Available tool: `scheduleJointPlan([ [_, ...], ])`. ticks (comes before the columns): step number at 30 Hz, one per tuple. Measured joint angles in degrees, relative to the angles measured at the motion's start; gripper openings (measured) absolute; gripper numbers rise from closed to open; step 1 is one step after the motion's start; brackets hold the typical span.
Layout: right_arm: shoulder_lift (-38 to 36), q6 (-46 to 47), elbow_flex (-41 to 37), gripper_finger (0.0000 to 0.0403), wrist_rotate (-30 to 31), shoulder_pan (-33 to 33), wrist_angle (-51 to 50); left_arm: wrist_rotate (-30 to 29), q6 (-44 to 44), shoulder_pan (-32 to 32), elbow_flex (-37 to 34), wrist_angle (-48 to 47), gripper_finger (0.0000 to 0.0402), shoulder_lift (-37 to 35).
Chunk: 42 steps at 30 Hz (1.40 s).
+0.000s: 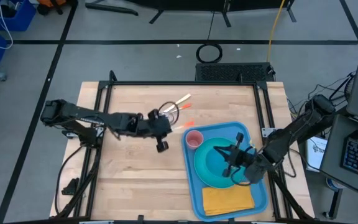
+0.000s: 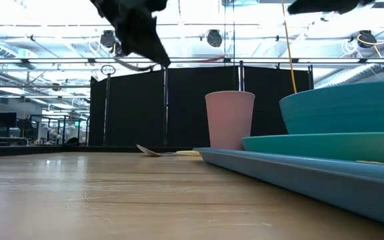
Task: Set up tray
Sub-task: Put the orange fork on top of the yellow table napkin on the blue tray
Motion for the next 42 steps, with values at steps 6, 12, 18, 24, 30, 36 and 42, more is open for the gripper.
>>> scheduleJointPlan([
  [6, -5.59, 0.68, 0.0, 0.0, 1.13, 5.2, -4.66, 0.2, -3.2, -7.06, 0.0, 4.84, 0.001, 0.22],
  [12, -14.66, 3.0, -5.87, 0.0, 1.67, 9.82, -4.76, -0.94, -5.57, -12.17, 0.02, 8.76, 0.001, 0.28],
  [18, -28.32, -3.38, -17.18, 0.0, -2.39, 12.18, 5.78, -1.41, -9.04, -14.29, 0.02, 9.04, 0.001, 0.28],
  [24, -45.9, -11.89, -25.82, 0.0, -14.26, 12.16, 11.91, -1.12, -10.77, -14.49, 0.02, 9.63, 0.001, 1.47],
  [30, -61.6, -9.89, -29.08, 0.0, -18.51, 12.16, 1.32, 3.58, -13.06, -14.76, 0.02, 12.86, 0.001, 5.84],
  [36, -70.18, -6.59, -30.91, 0.0, -20.44, 12.16, -6.83, 6.5, -15.45, -15.27, 0.02, 17.1, 0.001, 9.56],
  [42, -70.02, -6.01, -31.04, 0.0, -20.23, 12.14, -12.38, 11.17, -17.11, -15.33, 0.34, 21.52, 0.001, 13.32],
])
